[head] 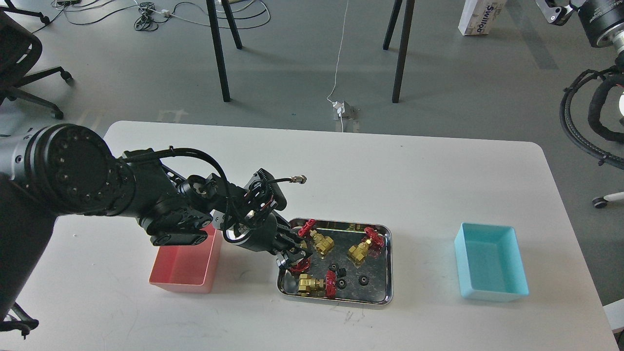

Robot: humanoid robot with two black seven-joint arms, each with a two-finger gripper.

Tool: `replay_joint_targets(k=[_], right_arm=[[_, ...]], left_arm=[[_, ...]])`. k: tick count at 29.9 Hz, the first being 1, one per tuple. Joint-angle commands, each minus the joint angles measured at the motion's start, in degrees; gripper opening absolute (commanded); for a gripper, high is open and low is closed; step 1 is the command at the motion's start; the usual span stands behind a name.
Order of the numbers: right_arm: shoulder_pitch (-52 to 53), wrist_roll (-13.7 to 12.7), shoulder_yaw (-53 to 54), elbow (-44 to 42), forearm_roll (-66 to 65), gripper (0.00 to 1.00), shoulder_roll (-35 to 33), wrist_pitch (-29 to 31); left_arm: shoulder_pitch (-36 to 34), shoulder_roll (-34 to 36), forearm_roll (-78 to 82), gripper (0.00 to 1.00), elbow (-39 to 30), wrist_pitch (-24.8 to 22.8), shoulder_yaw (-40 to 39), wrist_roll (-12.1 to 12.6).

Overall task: Place valve in pink box and gear in blue box
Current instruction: 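Lower the left gripper and grasp a red-handled brass valve in the tray, then lift the valve and carry it with the left gripper over the pink box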

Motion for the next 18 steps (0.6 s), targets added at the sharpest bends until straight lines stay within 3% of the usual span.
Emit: replay_joint_targets(k=[1,11,18], right_arm=[[-0.11,0.00,0.09,-0.04,0.00,0.99,-0.06,0.00],[-0.11,0.00,0.18,-0.04,0.00,0.99,0.29,0.00],[0.67,0.00,0.62,-0.13,-0.09,0.99,1.87,-2.62]], left_arm=[[-0.04,0.25,0.67,0.06,0.00,0.40,-0.08,0.00],[-2.58,3.94,0.93,0.05,-1.41,1.37,-3.15,0.00],[-8.03,10.61,1.10,0.05,-7.99,1.46,-6.40,0.00]])
